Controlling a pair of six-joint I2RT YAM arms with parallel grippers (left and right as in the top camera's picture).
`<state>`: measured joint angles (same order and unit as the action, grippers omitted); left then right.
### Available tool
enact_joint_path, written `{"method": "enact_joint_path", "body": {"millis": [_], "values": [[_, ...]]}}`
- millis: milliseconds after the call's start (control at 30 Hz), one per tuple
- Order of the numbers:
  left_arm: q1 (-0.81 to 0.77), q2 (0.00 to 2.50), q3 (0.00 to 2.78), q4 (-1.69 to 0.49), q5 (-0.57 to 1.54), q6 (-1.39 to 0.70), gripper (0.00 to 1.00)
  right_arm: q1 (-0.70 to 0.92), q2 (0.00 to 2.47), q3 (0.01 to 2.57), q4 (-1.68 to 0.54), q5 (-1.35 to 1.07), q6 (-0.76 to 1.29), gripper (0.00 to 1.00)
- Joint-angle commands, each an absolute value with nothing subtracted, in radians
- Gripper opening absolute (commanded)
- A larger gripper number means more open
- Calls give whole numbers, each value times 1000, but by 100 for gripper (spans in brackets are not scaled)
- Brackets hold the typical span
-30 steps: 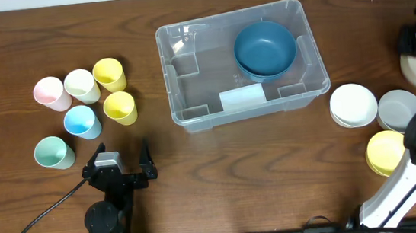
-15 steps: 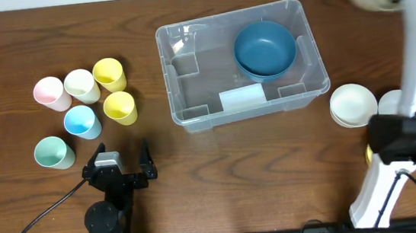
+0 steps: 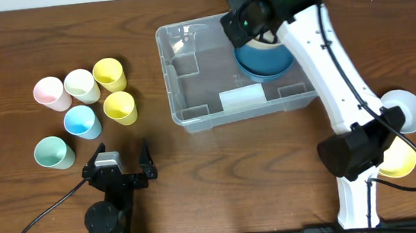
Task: Pack container
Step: 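Carry the cream bowl into the container and stack it on the teal bowls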
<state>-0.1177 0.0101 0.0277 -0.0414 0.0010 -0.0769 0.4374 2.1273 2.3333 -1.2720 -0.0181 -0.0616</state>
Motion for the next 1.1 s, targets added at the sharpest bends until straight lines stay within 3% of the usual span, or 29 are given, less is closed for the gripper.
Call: {"method": "enact_joint_path", "body": {"millis": [0,833,867,933,967,1067], "values": [[-112,4,4,-73,-7,-64,98,439,2131,2255,-1241,45,-56,1],[-112,4,4,-74,-7,-64,98,417,2134,1868,-890,46,-54,2],[-112,4,4,-73,-7,-64,98,415,2134,1867,-888,46,-54,5],[-112,4,4,-74,-7,-64,98,413,2134,1867,-882,46,-54,40],[-112,4,4,-74,-7,-64,98,412,2134,1867,-878,46,-54,51],[-112,4,4,-74,-7,-64,98,413,2134,1887,-887,52,-54,68]]}}
